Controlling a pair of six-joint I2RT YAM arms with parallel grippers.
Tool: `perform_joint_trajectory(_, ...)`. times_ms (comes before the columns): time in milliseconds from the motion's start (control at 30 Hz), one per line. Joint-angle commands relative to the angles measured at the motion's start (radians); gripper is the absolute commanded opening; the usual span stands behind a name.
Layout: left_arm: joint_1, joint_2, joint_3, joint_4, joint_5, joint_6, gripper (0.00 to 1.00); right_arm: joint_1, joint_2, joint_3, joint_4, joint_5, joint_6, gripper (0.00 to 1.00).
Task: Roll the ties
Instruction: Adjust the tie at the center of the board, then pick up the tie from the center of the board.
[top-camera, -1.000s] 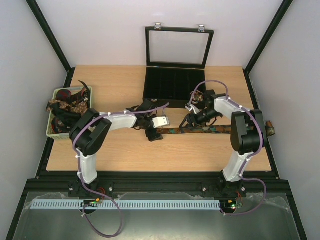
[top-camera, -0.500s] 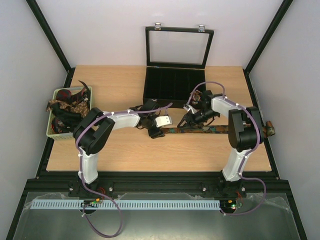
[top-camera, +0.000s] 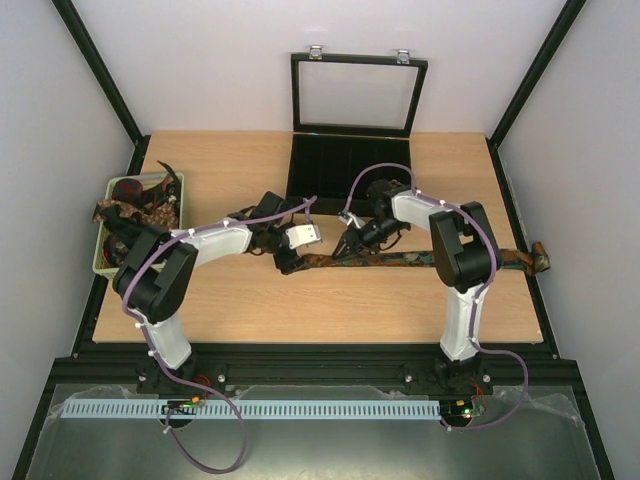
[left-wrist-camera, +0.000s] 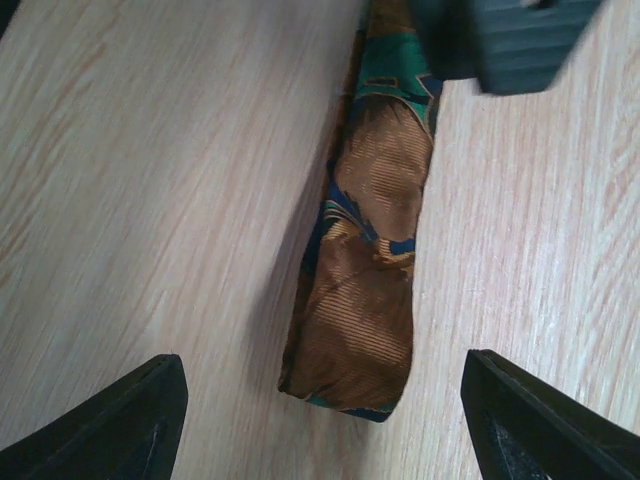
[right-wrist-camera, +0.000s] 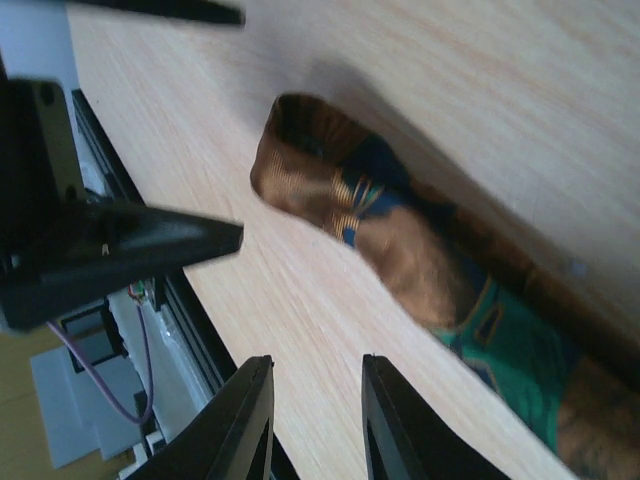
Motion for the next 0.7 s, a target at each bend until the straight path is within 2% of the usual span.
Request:
perform_joint_trajectory(0,-0.011,-0.006,-0.018,-0.057,0.003,0.137,0.77,0.018,0.072,0.087,0.006,-0.016,0.052,0.23)
perform_joint_trajectory(267,-0.033,0.084,0.04,-0.089,-0.039,0.158,0.71,0.048,0.147,0.09,-0.007,0.062,0.022,0.14)
perform_joint_trajectory(533,-0.036,0.076,0.044,-0.086,-0.033,0.156,0.49,0.048,0.211,0.085,0.006,0.16,0.003,0.11)
perform_joint_trajectory(667,-0.038,0.033,0.05,-0.054,0.018,0.126,0.41,0.048,0.217,0.074,0.007,0.186,-0.006,0.11)
